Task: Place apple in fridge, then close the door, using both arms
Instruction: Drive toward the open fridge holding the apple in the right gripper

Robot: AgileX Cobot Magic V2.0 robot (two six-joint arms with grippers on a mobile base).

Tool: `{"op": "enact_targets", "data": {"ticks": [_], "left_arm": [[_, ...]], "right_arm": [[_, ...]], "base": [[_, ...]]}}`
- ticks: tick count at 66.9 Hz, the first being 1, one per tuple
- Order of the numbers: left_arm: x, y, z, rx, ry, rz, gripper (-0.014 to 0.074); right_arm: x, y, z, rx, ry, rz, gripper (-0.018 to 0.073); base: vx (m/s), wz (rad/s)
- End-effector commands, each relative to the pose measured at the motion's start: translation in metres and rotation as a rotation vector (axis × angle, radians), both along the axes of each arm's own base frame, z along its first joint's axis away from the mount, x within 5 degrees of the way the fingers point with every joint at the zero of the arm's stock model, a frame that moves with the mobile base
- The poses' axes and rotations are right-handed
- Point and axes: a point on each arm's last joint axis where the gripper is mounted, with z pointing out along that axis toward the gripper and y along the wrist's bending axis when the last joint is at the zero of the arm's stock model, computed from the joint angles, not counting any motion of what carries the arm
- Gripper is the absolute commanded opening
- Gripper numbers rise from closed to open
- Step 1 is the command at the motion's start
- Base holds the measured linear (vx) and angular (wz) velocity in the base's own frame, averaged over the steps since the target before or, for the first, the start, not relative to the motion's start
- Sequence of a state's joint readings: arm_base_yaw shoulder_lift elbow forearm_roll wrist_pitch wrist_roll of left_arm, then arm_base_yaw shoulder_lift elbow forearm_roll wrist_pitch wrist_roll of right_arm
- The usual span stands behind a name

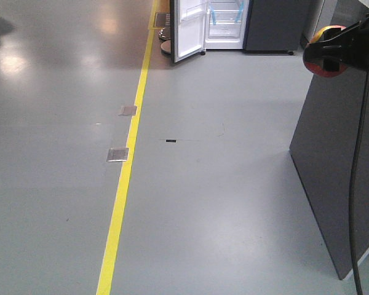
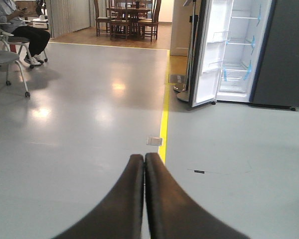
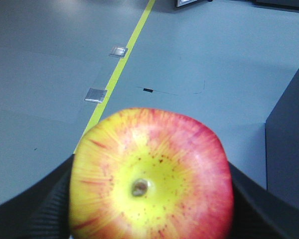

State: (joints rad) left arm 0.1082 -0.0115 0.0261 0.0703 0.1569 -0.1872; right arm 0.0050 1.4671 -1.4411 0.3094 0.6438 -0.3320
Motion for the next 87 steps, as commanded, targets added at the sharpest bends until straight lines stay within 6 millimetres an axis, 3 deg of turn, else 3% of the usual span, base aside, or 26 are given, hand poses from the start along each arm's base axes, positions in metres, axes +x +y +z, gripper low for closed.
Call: {"op": "enact_targets", "data": {"ticks": [1,87], "left_arm": [[0.0003,-0.0007,-0.0015,-0.001,-0.062,-0.009,-0.0006],[0.0003,-0.0007,-0.0015,-0.001,-0.062,-0.009,-0.0006]], "right_arm": [[-0.0075,-0.0023,0.0284,0.012,-0.137,-0.022,0.0150],[-0.0075,-0.0023,0.0284,0.012,-0.137,-0.022,0.0150]], "base": [[0.17,-0.06],[0.19,-0.02]]}}
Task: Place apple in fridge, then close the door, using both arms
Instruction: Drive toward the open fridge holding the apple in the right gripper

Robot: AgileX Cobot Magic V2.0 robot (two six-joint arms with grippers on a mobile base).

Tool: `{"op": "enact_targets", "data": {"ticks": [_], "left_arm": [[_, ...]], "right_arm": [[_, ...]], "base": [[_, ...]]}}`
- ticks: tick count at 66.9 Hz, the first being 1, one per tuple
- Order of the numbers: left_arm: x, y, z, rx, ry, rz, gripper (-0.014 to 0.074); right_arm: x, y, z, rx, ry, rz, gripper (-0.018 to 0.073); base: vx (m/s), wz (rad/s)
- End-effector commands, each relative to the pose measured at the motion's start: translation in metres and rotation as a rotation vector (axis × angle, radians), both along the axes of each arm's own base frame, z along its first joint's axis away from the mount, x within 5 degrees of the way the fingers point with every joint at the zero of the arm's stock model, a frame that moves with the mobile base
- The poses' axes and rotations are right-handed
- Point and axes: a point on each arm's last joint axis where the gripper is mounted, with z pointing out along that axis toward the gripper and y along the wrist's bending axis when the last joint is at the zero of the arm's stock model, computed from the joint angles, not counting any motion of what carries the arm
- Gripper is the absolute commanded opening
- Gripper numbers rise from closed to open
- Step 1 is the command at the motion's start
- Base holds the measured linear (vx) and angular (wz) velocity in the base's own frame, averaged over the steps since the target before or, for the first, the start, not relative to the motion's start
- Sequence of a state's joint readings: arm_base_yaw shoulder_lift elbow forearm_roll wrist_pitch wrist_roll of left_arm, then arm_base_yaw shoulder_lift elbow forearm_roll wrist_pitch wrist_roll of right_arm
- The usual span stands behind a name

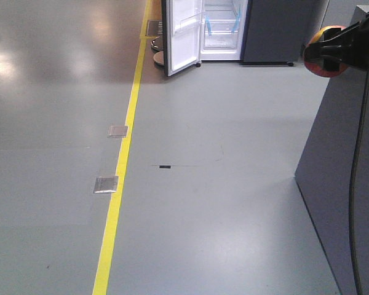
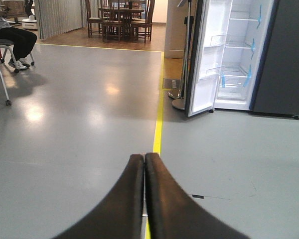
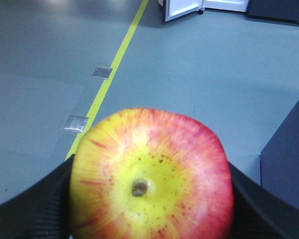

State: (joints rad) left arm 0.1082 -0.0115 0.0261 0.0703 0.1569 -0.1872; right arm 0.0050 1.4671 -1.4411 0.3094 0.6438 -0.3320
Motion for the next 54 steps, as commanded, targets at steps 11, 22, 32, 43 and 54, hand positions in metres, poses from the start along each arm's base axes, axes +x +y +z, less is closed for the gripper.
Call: {"op": "enact_targets", "data": {"ticks": [11,22,32,43,54], "left_arm": [[0.0003,-0.0007,-0.0015,-0.001,-0.062,-0.009,-0.0006],[0.0003,-0.0007,-0.0015,-0.001,-0.062,-0.009,-0.0006],[0.0003,-0.0007,-0.0015,-0.001,-0.062,-0.009,-0.0006],[0.0003,-0.0007,-0.0015,-0.001,-0.062,-0.009,-0.0006],[0.0003,-0.0007,-0.0015,-0.001,-0.062,-0.009,-0.0006]], "right_arm": [[-0.0075,-0.0023,0.0284,0.012,-0.137,-0.022,0.0150],[-0.0075,-0.0023,0.0284,0.012,-0.137,-0.022,0.0150],[-0.0075,-0.0023,0.0284,0.012,-0.137,-0.022,0.0150],[-0.0075,-0.0023,0.0284,0.012,-0.137,-0.022,0.0150],[-0.0075,-0.0023,0.0284,0.012,-0.137,-0.022,0.0150]], "base": [[0.19,0.05],[0.18,0.04],[0.19,0.02],[0.19,0.00],[0.19,0.00]]}}
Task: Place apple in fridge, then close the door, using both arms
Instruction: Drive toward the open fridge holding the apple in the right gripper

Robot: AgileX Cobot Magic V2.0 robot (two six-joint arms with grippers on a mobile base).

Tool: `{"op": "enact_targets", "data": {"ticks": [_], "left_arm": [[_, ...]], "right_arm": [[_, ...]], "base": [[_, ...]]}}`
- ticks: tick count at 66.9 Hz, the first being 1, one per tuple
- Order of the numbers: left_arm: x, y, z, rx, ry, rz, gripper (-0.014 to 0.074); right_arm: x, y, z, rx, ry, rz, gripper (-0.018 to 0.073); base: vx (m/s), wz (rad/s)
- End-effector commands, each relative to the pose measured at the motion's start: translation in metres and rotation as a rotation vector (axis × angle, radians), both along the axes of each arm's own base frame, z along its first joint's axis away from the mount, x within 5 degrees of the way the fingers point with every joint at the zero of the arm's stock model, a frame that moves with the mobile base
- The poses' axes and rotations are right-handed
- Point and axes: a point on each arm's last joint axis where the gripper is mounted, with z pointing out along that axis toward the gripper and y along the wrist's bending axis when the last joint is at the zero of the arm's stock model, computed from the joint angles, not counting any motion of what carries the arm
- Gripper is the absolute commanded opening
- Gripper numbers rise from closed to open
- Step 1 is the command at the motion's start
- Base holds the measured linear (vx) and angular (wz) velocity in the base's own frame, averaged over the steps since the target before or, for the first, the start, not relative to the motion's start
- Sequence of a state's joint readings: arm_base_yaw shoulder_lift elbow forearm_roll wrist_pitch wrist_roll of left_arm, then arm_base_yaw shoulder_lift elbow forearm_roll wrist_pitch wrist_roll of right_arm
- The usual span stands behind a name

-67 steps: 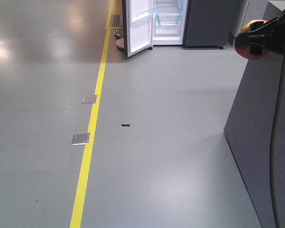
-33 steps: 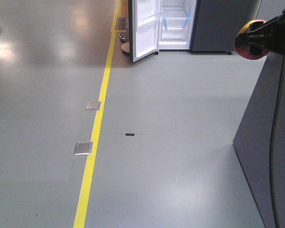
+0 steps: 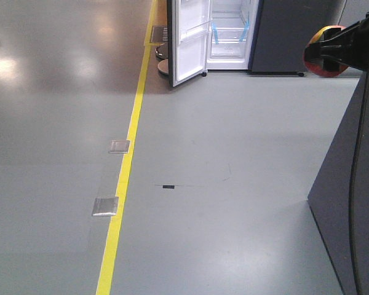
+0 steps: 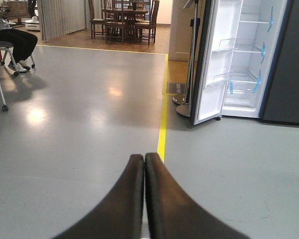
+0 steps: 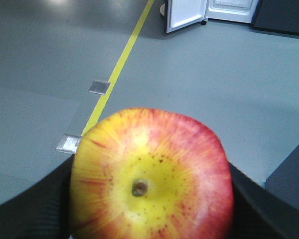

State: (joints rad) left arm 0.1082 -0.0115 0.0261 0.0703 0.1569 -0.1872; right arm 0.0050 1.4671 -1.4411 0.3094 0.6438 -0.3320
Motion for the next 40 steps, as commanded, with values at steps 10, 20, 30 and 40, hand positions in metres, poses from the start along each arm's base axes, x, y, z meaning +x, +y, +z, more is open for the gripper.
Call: {"op": "enact_targets", "data": {"ticks": [10,20,30,40], "left_arm": [[0.0003,-0.0007,-0.0015,-0.001,-0.062,-0.009,-0.0006],[0.0003,-0.0007,-0.0015,-0.001,-0.062,-0.009,-0.0006],[0.0003,-0.0007,-0.0015,-0.001,-0.062,-0.009,-0.0006],[0.0003,-0.0007,-0.0015,-0.001,-0.062,-0.009,-0.0006]], "right_arm": [[-0.0075,-0.0023,0.0284,0.012,-0.137,-0.022,0.0150],[-0.0075,-0.0023,0.0284,0.012,-0.137,-0.022,0.0150],[-0.0075,-0.0023,0.0284,0.012,-0.137,-0.022,0.0150],[-0.0075,-0.0023,0.0284,0.012,-0.137,-0.022,0.0150]], "base": [[0.19,0.00],[0.19,0.02],[0.18,0.02],[0.17,0.02]]}}
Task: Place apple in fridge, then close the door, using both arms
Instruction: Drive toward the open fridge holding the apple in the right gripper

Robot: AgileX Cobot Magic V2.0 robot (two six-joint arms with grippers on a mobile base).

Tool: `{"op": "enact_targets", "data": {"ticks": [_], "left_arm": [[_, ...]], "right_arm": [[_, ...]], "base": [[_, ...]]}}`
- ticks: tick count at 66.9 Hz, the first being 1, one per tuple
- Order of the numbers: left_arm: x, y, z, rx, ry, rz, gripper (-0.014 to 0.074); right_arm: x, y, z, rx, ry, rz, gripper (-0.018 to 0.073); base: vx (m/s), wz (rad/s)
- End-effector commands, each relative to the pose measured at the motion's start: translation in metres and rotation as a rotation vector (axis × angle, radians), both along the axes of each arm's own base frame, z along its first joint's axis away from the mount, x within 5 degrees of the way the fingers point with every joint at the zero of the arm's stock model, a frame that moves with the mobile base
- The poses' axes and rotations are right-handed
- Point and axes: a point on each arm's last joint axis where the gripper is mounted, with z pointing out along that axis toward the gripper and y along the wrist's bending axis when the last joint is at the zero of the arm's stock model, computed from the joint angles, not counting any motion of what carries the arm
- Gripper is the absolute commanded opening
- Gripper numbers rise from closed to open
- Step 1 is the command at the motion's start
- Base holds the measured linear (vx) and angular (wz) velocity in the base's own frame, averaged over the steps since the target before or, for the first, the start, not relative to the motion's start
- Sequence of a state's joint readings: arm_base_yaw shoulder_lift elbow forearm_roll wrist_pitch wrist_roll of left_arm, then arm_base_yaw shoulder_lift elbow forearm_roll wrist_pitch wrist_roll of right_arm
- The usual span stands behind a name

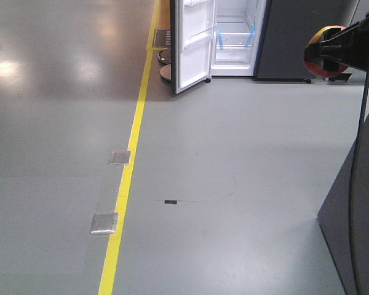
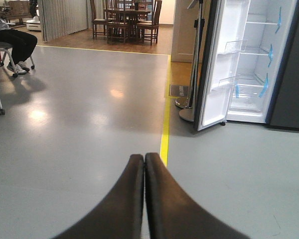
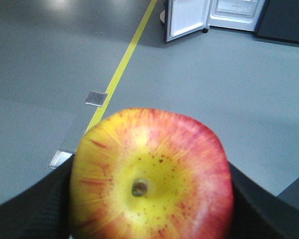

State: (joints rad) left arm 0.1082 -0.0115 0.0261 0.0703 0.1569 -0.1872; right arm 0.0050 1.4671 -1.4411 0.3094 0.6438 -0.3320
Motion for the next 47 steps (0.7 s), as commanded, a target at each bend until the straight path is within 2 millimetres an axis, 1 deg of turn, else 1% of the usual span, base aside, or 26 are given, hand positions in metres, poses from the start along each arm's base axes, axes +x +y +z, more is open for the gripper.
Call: {"op": "enact_targets", "data": {"ticks": [1,47], "left_arm": [[0.0003,-0.0007,-0.0015,-0.001,-0.062,-0.009,-0.0006],[0.0003,-0.0007,-0.0015,-0.001,-0.062,-0.009,-0.0006]], "right_arm": [[-0.0075,-0.0023,0.0284,0.012,-0.137,-0.022,0.0150],[-0.0075,-0.0023,0.0284,0.012,-0.137,-0.022,0.0150]], "base": [[0.17,0.01],[0.16,-0.01]]}}
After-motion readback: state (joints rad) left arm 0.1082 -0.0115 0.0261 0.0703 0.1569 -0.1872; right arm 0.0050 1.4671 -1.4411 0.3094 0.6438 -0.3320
